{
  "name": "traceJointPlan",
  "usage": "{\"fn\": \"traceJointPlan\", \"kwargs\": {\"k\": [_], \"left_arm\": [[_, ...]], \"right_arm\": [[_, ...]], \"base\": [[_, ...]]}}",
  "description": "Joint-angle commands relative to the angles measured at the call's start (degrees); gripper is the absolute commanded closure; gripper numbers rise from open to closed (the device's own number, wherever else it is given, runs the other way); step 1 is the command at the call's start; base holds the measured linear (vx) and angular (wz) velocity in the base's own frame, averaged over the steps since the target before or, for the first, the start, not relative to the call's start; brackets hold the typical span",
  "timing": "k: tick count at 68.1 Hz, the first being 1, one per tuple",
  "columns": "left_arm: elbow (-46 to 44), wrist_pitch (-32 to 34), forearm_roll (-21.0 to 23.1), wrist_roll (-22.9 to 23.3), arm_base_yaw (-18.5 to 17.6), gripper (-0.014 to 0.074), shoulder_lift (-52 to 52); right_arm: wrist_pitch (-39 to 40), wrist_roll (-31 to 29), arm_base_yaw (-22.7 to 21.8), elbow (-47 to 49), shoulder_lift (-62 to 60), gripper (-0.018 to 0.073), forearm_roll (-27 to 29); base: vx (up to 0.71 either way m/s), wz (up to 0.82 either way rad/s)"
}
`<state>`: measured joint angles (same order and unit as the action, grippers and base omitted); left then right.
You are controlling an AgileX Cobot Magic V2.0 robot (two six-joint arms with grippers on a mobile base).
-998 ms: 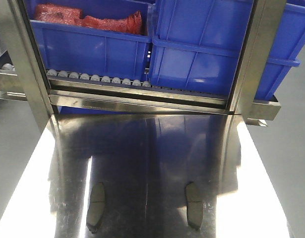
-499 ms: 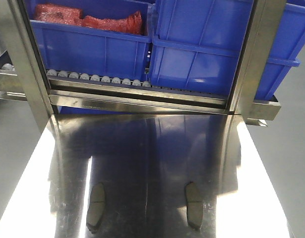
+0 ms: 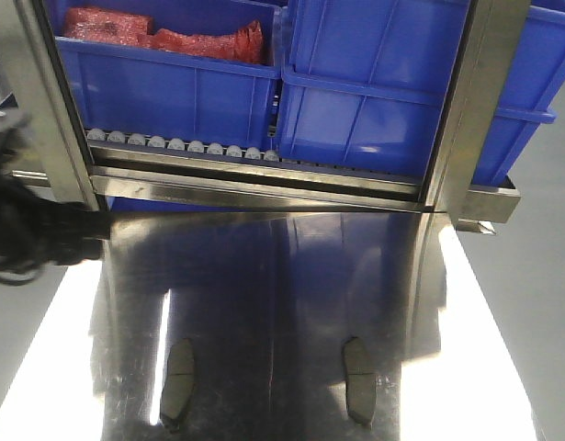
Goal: Move and align brake pads A on conveyor
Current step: 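Lower the open left gripper over the nearer brake pad, then close the left gripper on the brake pad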
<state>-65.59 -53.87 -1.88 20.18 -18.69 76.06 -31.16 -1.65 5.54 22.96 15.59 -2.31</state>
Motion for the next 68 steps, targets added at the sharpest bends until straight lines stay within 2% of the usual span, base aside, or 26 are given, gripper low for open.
{"fn": "traceJointPlan", "kwargs": {"k": [1,11,25,36,45,68], "left_arm": [[-4.31,-0.31,0.34,3.89,-3.99,0.0115,3.63],[-7.1,-2.48,0.34,8.89,-9.42,0.0115,11.49],[-7.86,-4.15,0.59,11.59,-14.33,0.0115,19.56],[-7.86,-4.71,2.4,12.48,-14.56,0.0115,23.17],[-7.86,-6.71,2.48,15.42,-14.56,0.0115,24.43],[-7.86,-6.05,3.53,16.49,-14.49,0.0115,26.86]], "right_arm": [[4.44,0.0,-0.22,1.38,0.67,0.002,-0.53],[4.44,0.0,-0.22,1.38,0.67,0.002,-0.53],[4.44,0.0,-0.22,1.38,0.67,0.002,-0.53],[4.44,0.0,-0.22,1.38,0.67,0.002,-0.53],[4.44,0.0,-0.22,1.38,0.67,0.002,-0.53],[4.44,0.0,-0.22,1.38,0.67,0.002,-0.48]], "base": [[0.0,0.0],[0.0,0.0],[0.0,0.0],[0.0,0.0],[0.0,0.0],[0.0,0.0]]}}
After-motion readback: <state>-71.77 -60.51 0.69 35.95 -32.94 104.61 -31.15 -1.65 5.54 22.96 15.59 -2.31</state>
